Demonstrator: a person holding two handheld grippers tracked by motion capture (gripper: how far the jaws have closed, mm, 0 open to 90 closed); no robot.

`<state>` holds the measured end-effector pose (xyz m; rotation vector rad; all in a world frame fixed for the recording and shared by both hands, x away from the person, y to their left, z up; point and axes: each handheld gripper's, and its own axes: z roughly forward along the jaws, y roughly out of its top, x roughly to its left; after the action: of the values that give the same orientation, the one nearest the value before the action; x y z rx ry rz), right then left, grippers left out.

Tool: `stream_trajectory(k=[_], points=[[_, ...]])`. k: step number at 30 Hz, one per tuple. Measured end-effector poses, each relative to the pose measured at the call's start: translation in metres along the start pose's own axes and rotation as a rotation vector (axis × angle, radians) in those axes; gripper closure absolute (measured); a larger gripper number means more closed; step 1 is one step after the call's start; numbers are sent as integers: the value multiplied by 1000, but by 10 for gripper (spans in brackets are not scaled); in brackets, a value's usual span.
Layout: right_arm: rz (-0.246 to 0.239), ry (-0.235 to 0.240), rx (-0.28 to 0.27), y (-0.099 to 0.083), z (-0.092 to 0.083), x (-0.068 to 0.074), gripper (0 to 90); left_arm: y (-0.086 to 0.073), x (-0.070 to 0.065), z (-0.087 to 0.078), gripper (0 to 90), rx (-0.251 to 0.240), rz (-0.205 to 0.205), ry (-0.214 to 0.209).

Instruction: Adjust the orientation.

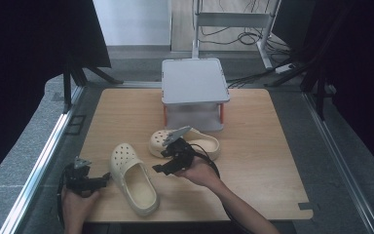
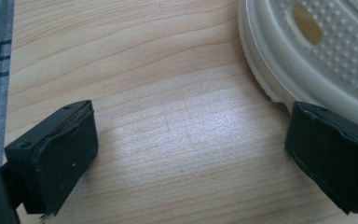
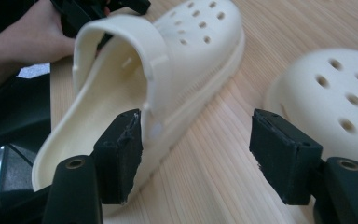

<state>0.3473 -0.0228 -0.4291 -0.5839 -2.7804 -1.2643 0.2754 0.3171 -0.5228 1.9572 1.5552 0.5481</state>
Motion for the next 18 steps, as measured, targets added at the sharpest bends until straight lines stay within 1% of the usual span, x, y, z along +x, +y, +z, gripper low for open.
stream_trajectory(k=[2,4,9,10,12,13,15,16,18], points=[[-6,4,4,5,7,2,354,0,0,0,24,0,0,0],[-18,-4,13,11,13,4,361,0,0,0,24,0,0,0],[-38,-46,46,23,29,4,384,0,0,0,24,0,1,0],[-38,-46,46,23,29,4,384,0,0,0,24,0,1,0],[-41,-66,73,27,36,1,384,0,0,0,24,0,1,0],[-40,-67,76,28,38,0,382,0,0,0,24,0,1,-1],[-37,-39,72,31,37,1,372,0,0,0,24,0,1,-1],[-40,-25,69,33,38,3,361,0,0,0,24,0,1,-1],[-54,-18,82,35,40,7,354,0,0,0,24,0,1,-1]])
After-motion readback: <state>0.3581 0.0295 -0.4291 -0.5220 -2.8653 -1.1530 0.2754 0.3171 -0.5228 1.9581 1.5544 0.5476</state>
